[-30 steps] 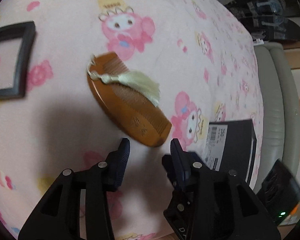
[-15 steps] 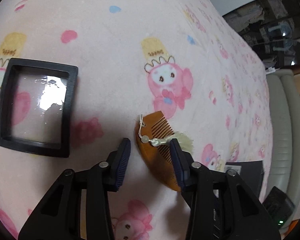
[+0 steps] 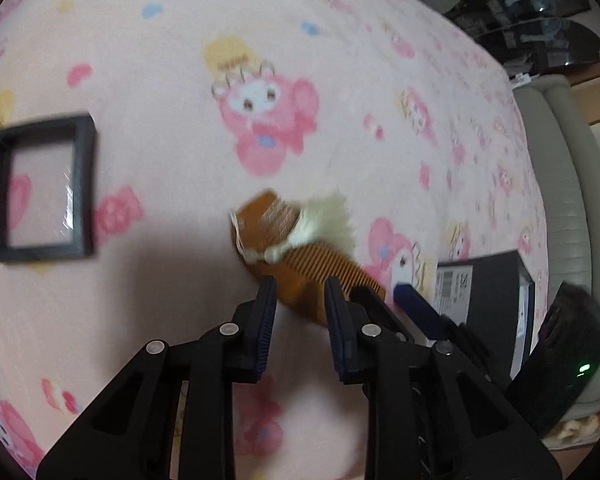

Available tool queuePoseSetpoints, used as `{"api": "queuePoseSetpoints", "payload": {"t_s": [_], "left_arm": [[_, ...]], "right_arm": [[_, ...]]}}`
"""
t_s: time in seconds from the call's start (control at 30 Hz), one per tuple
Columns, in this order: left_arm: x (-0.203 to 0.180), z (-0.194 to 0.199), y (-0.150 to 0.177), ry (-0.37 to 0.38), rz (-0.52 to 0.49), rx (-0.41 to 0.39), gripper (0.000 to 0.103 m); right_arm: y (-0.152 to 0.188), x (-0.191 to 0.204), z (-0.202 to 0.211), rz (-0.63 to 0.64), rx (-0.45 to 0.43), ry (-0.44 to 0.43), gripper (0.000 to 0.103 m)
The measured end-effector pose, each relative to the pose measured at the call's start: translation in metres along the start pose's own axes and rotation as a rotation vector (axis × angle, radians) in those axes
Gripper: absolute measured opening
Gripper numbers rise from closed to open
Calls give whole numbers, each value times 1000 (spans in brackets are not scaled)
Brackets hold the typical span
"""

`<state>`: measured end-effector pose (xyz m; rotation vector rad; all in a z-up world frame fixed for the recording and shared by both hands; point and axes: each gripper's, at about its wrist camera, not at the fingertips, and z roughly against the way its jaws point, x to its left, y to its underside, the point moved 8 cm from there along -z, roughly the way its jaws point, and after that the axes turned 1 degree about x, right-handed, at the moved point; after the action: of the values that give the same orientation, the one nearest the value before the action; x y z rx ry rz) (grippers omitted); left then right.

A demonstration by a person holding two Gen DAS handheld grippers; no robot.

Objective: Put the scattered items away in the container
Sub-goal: 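Close the left gripper on the wooden comb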

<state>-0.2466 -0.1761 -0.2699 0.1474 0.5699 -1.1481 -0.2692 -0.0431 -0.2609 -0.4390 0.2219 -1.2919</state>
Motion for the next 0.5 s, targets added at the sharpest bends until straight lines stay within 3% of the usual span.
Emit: {"api": "queuePoseSetpoints", "payload": {"t_s": [0.13,0.27,0.37,0.43,0.47,0.5], "left_arm": [[30,1,-16,-121,49,-53,28],[38,-9,-27,-49,112,-50,46],[36,-14,-33,-39,102,-60,48],[33,-16,-32,-38,75,-47,37],[30,-17,-30,-34,60,-35,21],[26,-18,-27,-28,46,-18,21]], "right_arm": [[-1,-10,-1,-13,-11,20,43],[-8,-9,-11,-55,8,-15,44],[-9,-5,-15,-79,28,-58,44],[-9,-2,-15,-89,38,-84,44],[-7,-1,-14,-88,38,-88,44],[-6,0,-12,-86,39,-92,44]]}}
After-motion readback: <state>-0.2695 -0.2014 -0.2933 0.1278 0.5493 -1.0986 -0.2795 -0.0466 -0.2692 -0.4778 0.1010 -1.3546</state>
